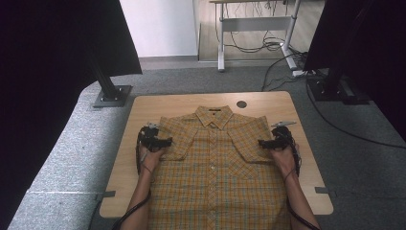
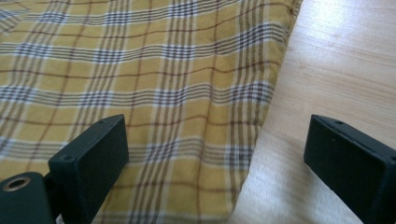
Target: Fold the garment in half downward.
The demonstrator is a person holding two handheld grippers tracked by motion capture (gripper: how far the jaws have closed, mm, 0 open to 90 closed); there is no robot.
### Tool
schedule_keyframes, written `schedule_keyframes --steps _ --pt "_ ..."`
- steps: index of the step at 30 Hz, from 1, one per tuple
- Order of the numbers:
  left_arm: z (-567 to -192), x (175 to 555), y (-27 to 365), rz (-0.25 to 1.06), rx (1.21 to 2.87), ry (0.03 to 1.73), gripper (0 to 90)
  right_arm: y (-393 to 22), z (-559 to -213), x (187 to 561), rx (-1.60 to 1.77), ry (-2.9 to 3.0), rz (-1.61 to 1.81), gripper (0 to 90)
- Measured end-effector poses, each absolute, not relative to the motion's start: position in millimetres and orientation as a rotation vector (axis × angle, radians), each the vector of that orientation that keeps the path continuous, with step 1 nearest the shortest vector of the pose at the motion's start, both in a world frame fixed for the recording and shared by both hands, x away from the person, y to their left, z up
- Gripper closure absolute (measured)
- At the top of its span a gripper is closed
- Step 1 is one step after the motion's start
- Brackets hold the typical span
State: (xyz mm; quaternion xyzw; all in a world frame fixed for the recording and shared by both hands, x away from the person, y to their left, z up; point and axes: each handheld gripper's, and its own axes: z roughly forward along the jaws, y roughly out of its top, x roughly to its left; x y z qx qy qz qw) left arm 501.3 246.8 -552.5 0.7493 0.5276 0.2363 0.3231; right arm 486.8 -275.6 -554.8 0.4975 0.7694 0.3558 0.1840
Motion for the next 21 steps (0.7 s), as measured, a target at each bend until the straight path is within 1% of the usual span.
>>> schedule_keyframes --steps 13,15,16,17,18,20,21 --pt "-552.5 501.2 246.9 0.620 1.966 1.385 5.9 -264.4 -559.8 496.7 1.347 2.186 0.971 5.6" --pt "-552.5 501.2 246.9 0.620 1.966 1.384 5.9 -264.8 -561.0 495.8 1.338 2.172 0.985 7.4" --pt "-552.4 501.0 247.0 0.620 1.967 1.383 6.0 -264.9 -560.8 494.9 1.339 2.167 0.988 10.6" --pt "-552.3 500.4 246.9 0.619 1.965 1.376 6.8 -264.8 -560.5 493.6 1.332 2.164 1.001 15.9" --pt "-552.1 499.6 246.9 0.617 1.967 1.361 8.9 -264.2 -560.1 491.9 1.318 2.163 1.020 23.3" --pt "-551.6 497.3 246.8 0.613 1.967 1.327 15.4 -263.1 -559.4 489.1 1.299 2.165 1.039 34.0" --pt "-551.3 495.9 246.7 0.612 1.966 1.312 20.8 -262.5 -559.0 488.1 1.295 2.165 1.050 41.3"
